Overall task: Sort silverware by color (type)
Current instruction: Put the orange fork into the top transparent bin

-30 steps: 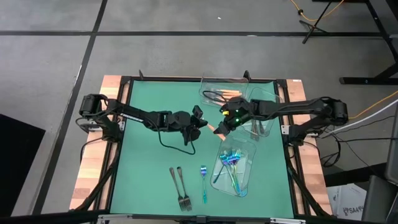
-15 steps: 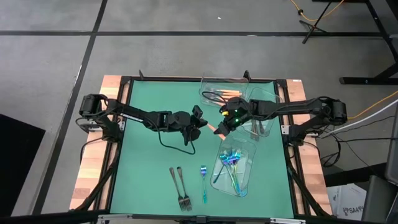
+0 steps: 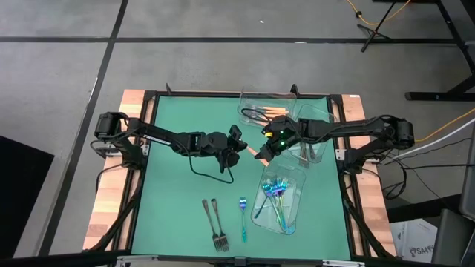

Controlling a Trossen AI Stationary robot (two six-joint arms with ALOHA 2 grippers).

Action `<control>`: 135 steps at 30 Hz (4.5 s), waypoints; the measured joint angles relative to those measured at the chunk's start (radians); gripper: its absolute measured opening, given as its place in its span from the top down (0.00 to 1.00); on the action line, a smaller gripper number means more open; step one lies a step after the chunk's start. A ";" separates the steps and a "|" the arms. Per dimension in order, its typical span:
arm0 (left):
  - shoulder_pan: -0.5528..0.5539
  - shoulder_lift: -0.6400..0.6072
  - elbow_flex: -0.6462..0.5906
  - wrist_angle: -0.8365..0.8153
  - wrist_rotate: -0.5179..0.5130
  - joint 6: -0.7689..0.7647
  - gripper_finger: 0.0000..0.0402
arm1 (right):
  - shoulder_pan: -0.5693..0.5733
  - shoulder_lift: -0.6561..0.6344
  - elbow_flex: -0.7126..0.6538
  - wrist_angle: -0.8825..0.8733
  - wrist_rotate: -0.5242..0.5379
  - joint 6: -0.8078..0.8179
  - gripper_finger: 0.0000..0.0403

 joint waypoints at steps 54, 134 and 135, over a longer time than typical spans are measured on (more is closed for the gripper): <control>-0.074 -0.001 0.002 0.065 -0.164 -0.055 0.88 | -0.312 -0.047 0.173 -0.293 0.095 -0.470 0.97; -0.080 0.000 0.000 0.028 -0.078 -0.228 0.88 | -0.603 0.354 0.310 -0.418 0.327 -1.059 0.79; -0.080 0.000 0.000 0.028 -0.078 -0.240 0.88 | -0.603 0.352 0.321 -0.419 0.327 -1.059 0.79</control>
